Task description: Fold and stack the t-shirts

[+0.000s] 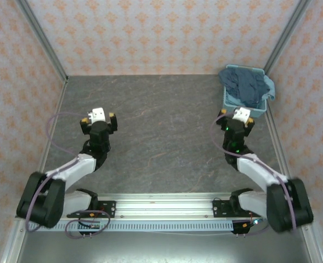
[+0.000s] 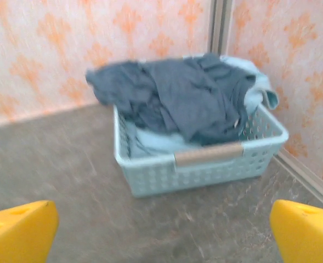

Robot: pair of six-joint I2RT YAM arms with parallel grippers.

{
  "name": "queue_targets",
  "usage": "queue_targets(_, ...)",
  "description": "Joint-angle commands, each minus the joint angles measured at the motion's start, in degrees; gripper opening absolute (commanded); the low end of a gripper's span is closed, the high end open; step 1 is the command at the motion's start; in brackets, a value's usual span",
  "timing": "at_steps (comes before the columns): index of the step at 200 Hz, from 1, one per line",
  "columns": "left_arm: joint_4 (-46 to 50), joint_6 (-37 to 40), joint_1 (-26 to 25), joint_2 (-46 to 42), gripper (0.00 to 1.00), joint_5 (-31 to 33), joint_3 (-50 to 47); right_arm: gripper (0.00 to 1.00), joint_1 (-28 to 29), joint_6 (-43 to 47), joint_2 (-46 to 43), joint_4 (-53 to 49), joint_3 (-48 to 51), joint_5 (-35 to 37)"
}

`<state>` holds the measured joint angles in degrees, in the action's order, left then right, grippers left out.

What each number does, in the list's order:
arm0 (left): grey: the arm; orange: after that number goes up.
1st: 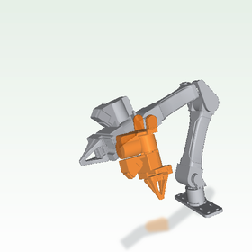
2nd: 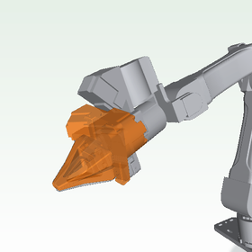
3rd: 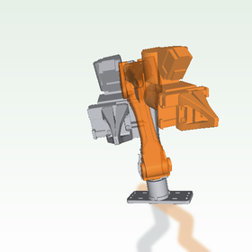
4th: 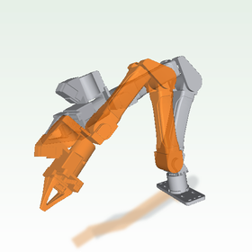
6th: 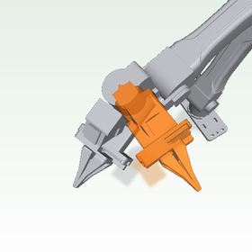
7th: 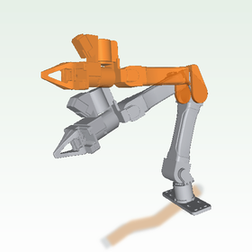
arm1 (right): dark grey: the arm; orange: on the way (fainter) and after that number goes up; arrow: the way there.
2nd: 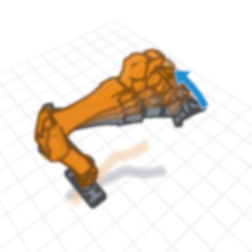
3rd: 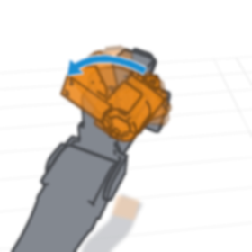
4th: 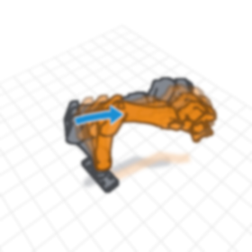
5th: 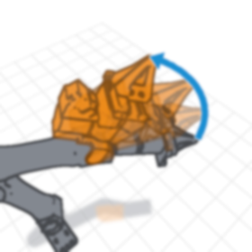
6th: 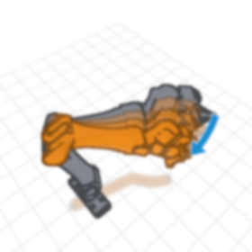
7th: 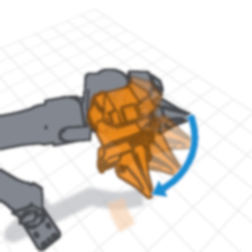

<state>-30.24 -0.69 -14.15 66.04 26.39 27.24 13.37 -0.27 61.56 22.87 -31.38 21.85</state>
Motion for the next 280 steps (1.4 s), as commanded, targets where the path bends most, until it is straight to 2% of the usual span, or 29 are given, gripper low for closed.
queue_targets(1,13.6,-8.5,-0.7,-3.6,1.0,12.2,11.3,0.99,-1.5,-14.5,-3.6,-30.7,-19.5,-1.1)
queue_targets(6,23.4,-16.7,-0.3,-3.2,1.0,14.3,16.5,0.99,-1.7,-20.8,-2.7,-36.7,-22.9,0.3)
queue_targets(13,42.4,-27.5,0.7,-2.1,1.0,12.8,25.9,0.99,-2.4,-28.0,-1.2,-40.3,-25.5,3.2)
queue_targets(19,55.3,-35.3,1.5,-0.2,1.0,12.3,33.0,0.99,-4.5,-28.5,0.1,-40.0,-26.7,-0.8)
queue_targets(26,59.1,-36.0,3.6,2.6,1.0,6.1,37.5,0.99,-7.0,-28.7,2.2,-38.2,-28.2,-6.7)
queue_targets(36,59.7,-36.1,7.0,6.4,1.0,-6.3,42.0,0.99,-9.0,-30.9,7.3,-40.3,-32.8,-7.9)
queue_targets(55,55.4,-34.9,7.4,11.0,1.0,-17.8,45.9,0.99,-11.8,-32.0,19.5,-49.0,-45.3,-9.7)
queue_targets(75,53.8,-34.1,6.2,15.2,1.0,-26.8,50.4,0.96,-15.2,-33.9,31.0,-53.5,-56.0,-15.3)
queue_targets(95,55.9,-32.1,3.6,19.3,0.96,-32.6,55.2,0.93,-18.0,-37.1,40.6,-55.3,-63.7,-21.6)
queue_targets(146,55.5,-33.1,-0.8,21.8,0.91,-39.3,56.3,0.93,-20.9,-34.0,61.5,-57.5,-82.4,-30.7)
queue_targets(182,55.5,-33.8,-2.4,21.0,0.89,-40.3,55.8,0.93,-21.6,-32.7,71.1,-58.6,-91.9,-31.6)
queue_targets(208,53.5,-34.6,-2.5,19.4,0.88,-42.5,54.8,0.89,-21.9,-34.2,78.2,-64.7,-100.8,-30.2)
queue_targets(234,52.5,-34.1,-2.7,18.3,0.88,-45.4,54.9,0.82,-21.9,-35.5,80.8,-64.4,-102.8,-29.1)
queue_targets(261,53.3,-33.1,-2.9,17.7,0.88,-46.9,55.5,0.7,-21.9,-36.3,82.6,-64.0,-104.6,-29.3)
queue_targets(280,54.5,-32.6,-3.0,17.2,0.87,-46.7,55.6,0.57,-21.9,-36.8,83.2,-63.9,-105.0,-29.6)
